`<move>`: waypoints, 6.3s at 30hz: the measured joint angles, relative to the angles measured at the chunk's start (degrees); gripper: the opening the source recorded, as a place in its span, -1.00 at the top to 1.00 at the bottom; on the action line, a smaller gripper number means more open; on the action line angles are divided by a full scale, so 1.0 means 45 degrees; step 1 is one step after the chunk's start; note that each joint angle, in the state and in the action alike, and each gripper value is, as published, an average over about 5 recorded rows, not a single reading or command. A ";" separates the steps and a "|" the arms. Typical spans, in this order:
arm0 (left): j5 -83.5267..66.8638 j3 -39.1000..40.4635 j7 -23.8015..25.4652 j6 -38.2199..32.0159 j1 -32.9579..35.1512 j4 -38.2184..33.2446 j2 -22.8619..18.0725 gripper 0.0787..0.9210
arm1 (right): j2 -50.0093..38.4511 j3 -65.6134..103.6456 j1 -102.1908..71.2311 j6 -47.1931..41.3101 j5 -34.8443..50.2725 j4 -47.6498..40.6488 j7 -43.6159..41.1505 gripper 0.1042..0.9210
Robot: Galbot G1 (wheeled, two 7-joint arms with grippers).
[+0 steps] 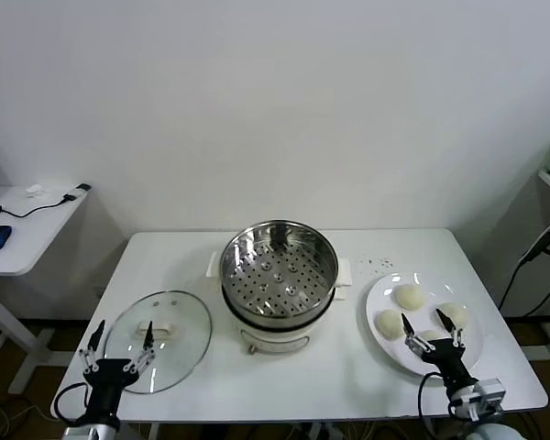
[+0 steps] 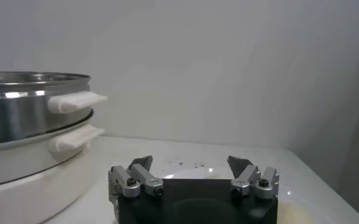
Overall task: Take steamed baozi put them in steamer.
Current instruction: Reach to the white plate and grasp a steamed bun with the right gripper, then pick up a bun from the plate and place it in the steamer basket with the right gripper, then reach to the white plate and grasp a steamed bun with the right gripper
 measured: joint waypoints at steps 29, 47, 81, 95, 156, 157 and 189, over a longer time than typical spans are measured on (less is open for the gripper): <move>-0.0098 0.0092 -0.0676 -0.0405 0.0748 -0.0059 0.0145 -0.77 | -0.8576 -1.3316 1.3911 -0.1789 -0.3017 -0.6489 -0.8660 -0.76; -0.0165 -0.0111 -0.0707 -0.0329 0.0621 0.0028 0.0220 -0.77 | -0.5256 -2.1702 2.0723 -0.0488 -0.3088 -1.2359 -1.0997 -0.76; -0.0110 -0.0338 -0.0692 -0.0355 0.0668 0.0254 0.0260 -0.77 | -0.3264 -2.2388 2.0509 -0.0032 -0.3660 -1.4622 -1.1674 -0.24; -0.0049 -0.0326 -0.0701 -0.0449 0.0803 0.0284 0.0297 -0.77 | -0.3622 -2.2858 2.1339 0.0514 -0.3221 -1.3681 -1.2038 -0.18; -0.0012 -0.0263 -0.1058 0.0085 0.1258 0.0033 0.0416 -0.77 | 0.2853 -2.3441 2.3412 0.9468 -1.1286 -1.1602 -1.0178 -0.29; -0.0010 -0.0261 -0.1058 0.0084 0.1260 0.0033 0.0415 -0.77 | 0.2854 -2.3432 2.3404 0.9467 -1.1265 -1.1607 -1.0187 -0.35; 0.0051 0.0076 -0.1067 0.0132 0.1264 -0.0194 0.0550 -0.77 | -0.2778 -2.8467 2.8824 0.2817 -0.0008 -0.8042 -0.9881 -0.76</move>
